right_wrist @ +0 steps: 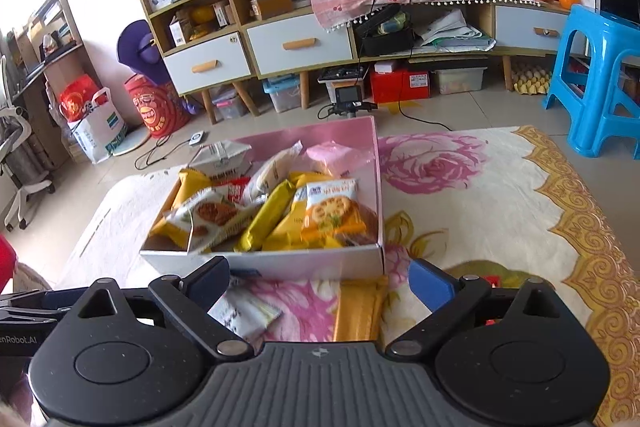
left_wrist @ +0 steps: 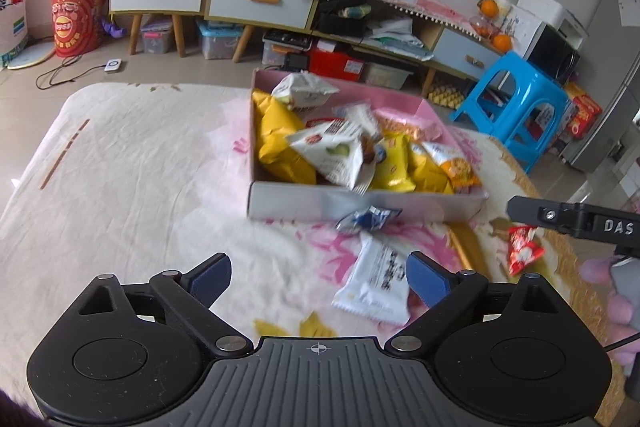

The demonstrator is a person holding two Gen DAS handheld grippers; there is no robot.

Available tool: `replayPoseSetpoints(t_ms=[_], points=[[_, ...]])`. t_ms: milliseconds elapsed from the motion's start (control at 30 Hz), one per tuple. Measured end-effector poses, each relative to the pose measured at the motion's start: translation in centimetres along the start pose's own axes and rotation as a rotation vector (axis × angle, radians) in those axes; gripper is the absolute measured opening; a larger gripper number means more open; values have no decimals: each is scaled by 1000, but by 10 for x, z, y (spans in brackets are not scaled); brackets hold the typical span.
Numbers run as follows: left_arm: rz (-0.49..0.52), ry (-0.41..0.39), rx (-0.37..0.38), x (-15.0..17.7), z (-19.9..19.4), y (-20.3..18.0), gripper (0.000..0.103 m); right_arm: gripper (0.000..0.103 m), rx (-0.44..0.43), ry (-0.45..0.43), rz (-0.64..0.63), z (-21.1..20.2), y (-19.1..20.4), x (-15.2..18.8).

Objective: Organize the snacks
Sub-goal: 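Move both tools back toward the remaining packets beside the box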

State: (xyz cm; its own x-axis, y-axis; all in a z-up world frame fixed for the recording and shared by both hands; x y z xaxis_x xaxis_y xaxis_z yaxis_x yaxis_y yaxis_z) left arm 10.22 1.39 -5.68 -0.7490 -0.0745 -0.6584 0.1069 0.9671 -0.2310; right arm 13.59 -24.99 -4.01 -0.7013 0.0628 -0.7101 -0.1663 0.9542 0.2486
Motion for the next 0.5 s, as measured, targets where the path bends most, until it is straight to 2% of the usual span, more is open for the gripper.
replayPoseSetpoints(t_ms=[300,500], points=[[19,27,-36,21,-4,12,98,94,34,26,-48,-6,-1,22],[67,41,-53,36,0,12,98,94,60,50,-107,-5,-3,40]])
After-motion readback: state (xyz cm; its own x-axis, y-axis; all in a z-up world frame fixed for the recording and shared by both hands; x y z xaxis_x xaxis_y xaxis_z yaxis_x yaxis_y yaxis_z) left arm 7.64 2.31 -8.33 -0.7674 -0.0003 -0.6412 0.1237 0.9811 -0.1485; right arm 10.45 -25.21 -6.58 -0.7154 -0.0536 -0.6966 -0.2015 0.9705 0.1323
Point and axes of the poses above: each gripper's, at about its wrist camera, not at the fingertips, and z roughly the way its jaws point, y to its left, x to its underside, the point moved 4 cm from there along z, roughly the way its jaws point, and after that the axes turned 3 degrees about -x, right-handed, at the moved point
